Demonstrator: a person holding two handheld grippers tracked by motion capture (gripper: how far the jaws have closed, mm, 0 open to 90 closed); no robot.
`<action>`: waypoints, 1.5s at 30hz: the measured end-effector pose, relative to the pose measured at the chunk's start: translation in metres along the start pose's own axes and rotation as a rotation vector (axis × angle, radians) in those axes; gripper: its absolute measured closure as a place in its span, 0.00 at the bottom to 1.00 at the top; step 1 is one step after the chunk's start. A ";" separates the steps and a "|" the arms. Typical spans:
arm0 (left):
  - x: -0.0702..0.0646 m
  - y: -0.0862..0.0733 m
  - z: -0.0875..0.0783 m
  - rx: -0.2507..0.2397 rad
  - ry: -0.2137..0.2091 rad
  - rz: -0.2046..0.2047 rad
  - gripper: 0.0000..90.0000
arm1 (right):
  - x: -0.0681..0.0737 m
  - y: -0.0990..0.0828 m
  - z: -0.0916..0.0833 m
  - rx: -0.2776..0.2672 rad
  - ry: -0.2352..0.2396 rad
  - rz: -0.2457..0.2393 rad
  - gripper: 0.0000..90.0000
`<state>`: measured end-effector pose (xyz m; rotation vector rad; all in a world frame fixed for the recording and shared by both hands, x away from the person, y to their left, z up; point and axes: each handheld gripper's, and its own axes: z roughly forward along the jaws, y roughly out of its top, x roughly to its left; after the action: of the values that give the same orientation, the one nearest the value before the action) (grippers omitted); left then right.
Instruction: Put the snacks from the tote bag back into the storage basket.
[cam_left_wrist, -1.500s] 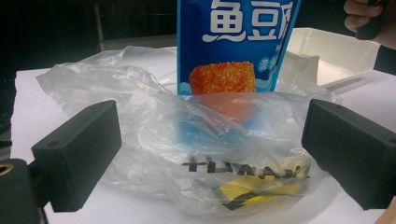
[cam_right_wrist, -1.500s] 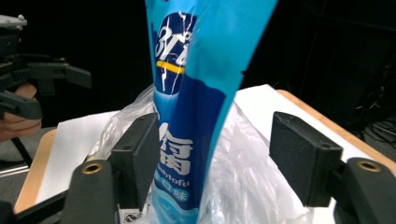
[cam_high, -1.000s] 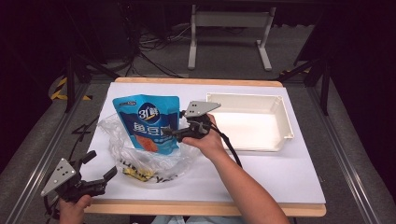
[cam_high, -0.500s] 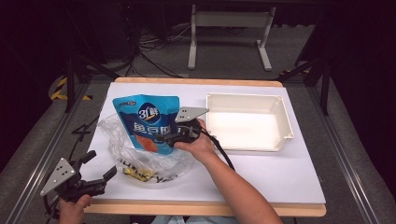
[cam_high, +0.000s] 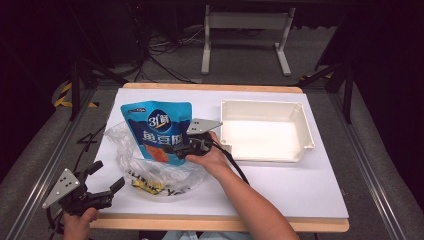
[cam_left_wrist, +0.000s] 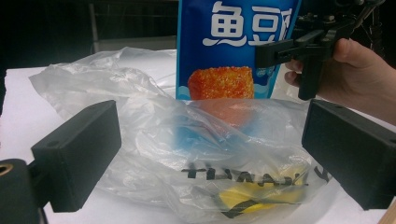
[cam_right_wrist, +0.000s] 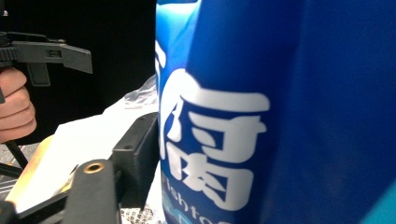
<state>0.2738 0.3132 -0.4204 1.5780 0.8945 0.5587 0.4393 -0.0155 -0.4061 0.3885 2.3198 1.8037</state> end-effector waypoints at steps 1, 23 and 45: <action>0.000 0.000 0.000 0.000 0.001 0.000 0.06 | 0.000 0.000 0.000 0.002 -0.002 -0.002 0.43; 0.003 0.000 -0.001 -0.011 0.000 -0.022 0.06 | 0.013 0.013 0.004 0.066 -0.040 -0.072 0.64; 0.003 0.000 0.003 -0.026 -0.007 -0.026 0.06 | 0.014 0.063 -0.017 0.027 -0.048 -0.115 0.64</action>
<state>0.2777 0.3141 -0.4211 1.5416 0.8979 0.5438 0.4272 -0.0120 -0.3402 0.2924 2.2869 1.6927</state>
